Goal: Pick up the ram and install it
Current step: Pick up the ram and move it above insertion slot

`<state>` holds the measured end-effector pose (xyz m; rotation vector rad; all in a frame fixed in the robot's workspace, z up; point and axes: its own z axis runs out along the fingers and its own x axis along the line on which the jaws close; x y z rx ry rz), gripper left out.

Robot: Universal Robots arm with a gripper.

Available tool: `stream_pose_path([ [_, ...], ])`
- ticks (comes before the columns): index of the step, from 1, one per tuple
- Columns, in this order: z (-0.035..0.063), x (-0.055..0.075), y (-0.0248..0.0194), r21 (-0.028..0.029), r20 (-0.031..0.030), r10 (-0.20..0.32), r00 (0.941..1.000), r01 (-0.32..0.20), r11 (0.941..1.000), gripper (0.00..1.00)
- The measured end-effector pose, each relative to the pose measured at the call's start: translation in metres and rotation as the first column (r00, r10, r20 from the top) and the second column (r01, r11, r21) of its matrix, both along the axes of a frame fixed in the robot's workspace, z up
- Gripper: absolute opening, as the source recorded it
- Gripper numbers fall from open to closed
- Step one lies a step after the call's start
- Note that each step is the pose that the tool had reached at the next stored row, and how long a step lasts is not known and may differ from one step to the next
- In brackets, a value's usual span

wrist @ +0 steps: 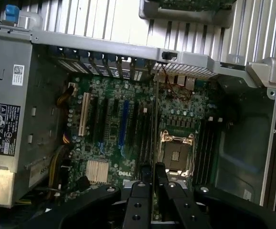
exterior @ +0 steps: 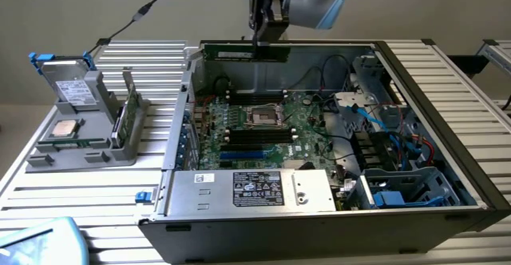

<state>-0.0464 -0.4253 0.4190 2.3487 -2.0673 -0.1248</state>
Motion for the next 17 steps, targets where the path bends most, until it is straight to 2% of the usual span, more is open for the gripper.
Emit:
stream_pose_path([
  [3, -0.0054, 0.010, 0.0001, -0.0003, -0.0002, 0.000, 1.0000, 0.000, 1.0000, 0.15],
  [8, -0.0146, 0.020, 0.0004, 0.0009, 0.0000, -0.004, 1.0000, 0.004, 1.0000, 0.15],
  [13, -0.0236, 0.023, 0.0004, 0.0049, -0.0002, -0.040, 0.9992, 0.040, 0.9992, 0.15],
  [17, -0.0309, 0.024, 0.0007, 0.0054, -0.0002, -0.065, 0.9979, 0.065, 0.9979, 0.15],
])
